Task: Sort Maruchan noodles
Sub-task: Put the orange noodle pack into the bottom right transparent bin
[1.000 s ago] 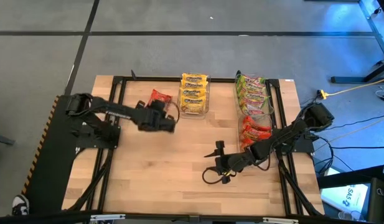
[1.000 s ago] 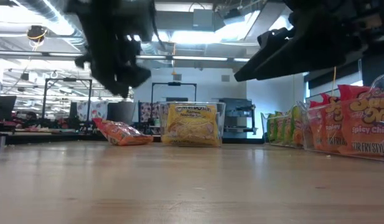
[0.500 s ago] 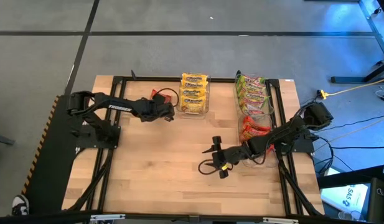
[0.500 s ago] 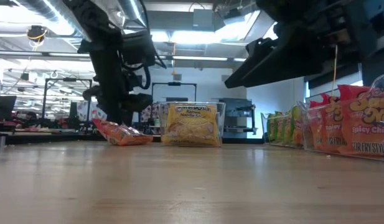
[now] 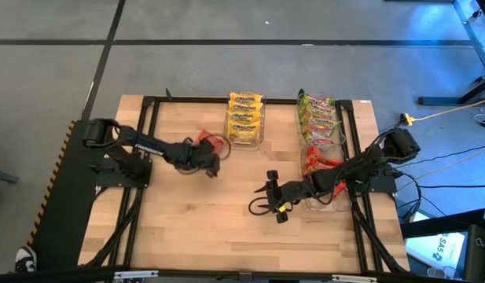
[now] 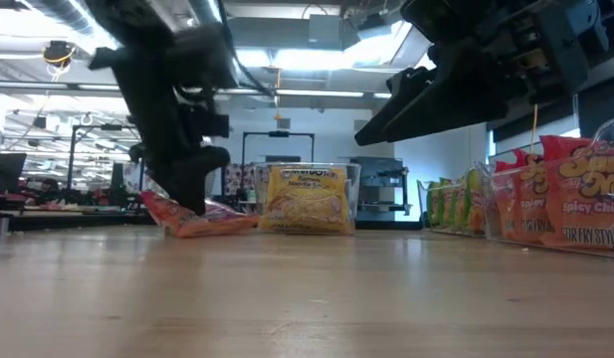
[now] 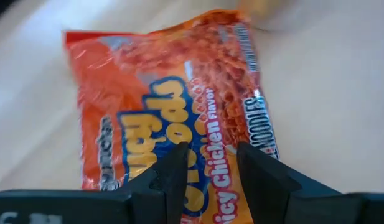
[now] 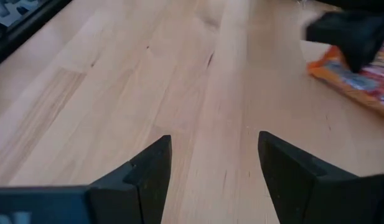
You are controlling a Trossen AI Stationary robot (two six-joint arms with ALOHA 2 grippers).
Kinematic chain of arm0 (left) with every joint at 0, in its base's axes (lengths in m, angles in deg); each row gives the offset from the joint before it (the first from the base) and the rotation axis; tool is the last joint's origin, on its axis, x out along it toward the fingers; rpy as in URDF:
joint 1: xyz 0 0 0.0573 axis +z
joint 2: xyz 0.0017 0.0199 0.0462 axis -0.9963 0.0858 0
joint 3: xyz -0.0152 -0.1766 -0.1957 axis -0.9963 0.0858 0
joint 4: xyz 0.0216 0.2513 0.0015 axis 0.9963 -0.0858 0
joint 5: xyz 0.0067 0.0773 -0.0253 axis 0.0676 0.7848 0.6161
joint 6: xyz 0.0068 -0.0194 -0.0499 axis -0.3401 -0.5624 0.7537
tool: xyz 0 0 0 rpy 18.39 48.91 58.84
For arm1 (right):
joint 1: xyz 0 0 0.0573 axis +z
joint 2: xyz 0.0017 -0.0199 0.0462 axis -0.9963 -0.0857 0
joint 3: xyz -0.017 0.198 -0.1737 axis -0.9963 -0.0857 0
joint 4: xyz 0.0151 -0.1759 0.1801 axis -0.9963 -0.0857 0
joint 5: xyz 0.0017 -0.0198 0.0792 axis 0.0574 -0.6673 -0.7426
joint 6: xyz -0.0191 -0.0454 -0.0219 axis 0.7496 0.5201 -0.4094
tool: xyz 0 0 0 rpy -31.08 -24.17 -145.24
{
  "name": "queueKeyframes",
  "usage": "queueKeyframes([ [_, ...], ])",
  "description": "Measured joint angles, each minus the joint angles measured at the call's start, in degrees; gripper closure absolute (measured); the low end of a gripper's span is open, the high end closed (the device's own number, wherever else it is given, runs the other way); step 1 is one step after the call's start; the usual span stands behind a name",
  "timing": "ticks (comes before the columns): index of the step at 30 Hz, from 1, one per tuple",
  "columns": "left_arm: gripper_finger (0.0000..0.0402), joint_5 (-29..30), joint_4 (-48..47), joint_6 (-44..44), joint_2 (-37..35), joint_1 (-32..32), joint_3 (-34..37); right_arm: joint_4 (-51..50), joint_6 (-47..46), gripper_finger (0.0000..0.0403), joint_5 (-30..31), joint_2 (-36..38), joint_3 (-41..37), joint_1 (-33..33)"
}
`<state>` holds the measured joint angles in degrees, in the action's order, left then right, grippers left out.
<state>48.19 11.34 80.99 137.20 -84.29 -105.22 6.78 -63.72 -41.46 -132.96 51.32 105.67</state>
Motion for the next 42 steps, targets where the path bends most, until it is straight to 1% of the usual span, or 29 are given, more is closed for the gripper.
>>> queueKeyframes([
  [2, 0.0269, -1.2, 0.7, -0.5, 0.0, -4.0, 0.0, 0.0, -0.3, 0.0194, -0.1, 0.0, 0.0, 0.0],
  [6, 0.0269, -2.2, 4.0, -0.2, 0.0, -12.7, 0.0, 1.0, -2.0, 0.0194, -2.5, 0.0, 0.0, 0.0],
  [10, 0.0269, -1.3, 10.8, 0.9, 0.4, -20.2, 0.0, 4.1, -2.6, 0.0194, -5.2, 0.0, 0.0, 0.1],
  [13, 0.0269, -1.2, 15.2, 0.7, 1.6, -24.5, 0.0, 6.1, -3.7, 0.0194, -8.5, 0.0, 0.0, 0.1],
  [15, 0.0269, -1.2, 18.4, 0.6, 3.8, -26.6, -0.1, 6.9, -4.5, 0.0194, -10.4, 0.0, 0.0, 0.1],
  [17, 0.0269, -1.0, 20.9, -1.2, 6.1, -28.1, -0.1, 7.7, -5.6, 0.0194, -12.4, 0.0, 0.0, 0.1],
  [19, 0.0269, -1.8, 25.0, -4.9, 8.7, -29.0, -0.2, 8.6, -7.2, 0.0194, -15.0, 0.0, 0.0, 0.1],
  [22, 0.0269, -1.9, 30.7, -10.9, 10.7, -29.8, -0.2, 9.5, -8.2, 0.0194, -18.9, 0.0, 0.0, 0.1],
  [24, 0.0269, -3.4, 34.3, -15.0, 10.8, -30.1, -0.2, 10.3, -8.8, 0.0194, -20.6, 0.0, 0.0, 0.1],
  [26, 0.0269, -6.4, 36.6, -19.9, 10.7, -30.1, -1.0, 10.6, -8.7, 0.0194, -21.0, 0.0, 0.1, 0.1],
  [29, 0.0269, -12.4, 37.1, -23.3, 9.9, -30.1, -4.2, 10.7, -8.6, 0.0194, -19.4, 0.0, 0.9, 0.0],
  [31, 0.0269, -13.8, 33.9, -23.3, 9.3, -30.8, -5.6, 11.0, -8.6, 0.0194, -17.3, 0.0, 1.5, 0.0],
  [34, 0.0269, -12.7, 29.4, -19.4, 9.0, -32.8, -7.9, 11.2, -8.4, 0.0194, -11.0, 0.0, 2.4, 0.0],
  [36, 0.0269, -11.0, 24.8, -14.2, 7.9, -35.1, -8.4, 10.4, -8.1, 0.0191, -5.1, 0.0, 2.7, -0.2],
  [39, 0.0269, -8.8, 22.2, -4.3, 7.6, -38.4, -9.0, 5.6, -7.7, 0.0179, 3.1, -0.2, 2.7, -1.4],
  [42, 0.0269, -5.0, 22.0, 2.3, 7.7, -41.6, -9.0, 1.0, -8.6, 0.0169, 7.1, -1.7, 2.6, -3.2],
])
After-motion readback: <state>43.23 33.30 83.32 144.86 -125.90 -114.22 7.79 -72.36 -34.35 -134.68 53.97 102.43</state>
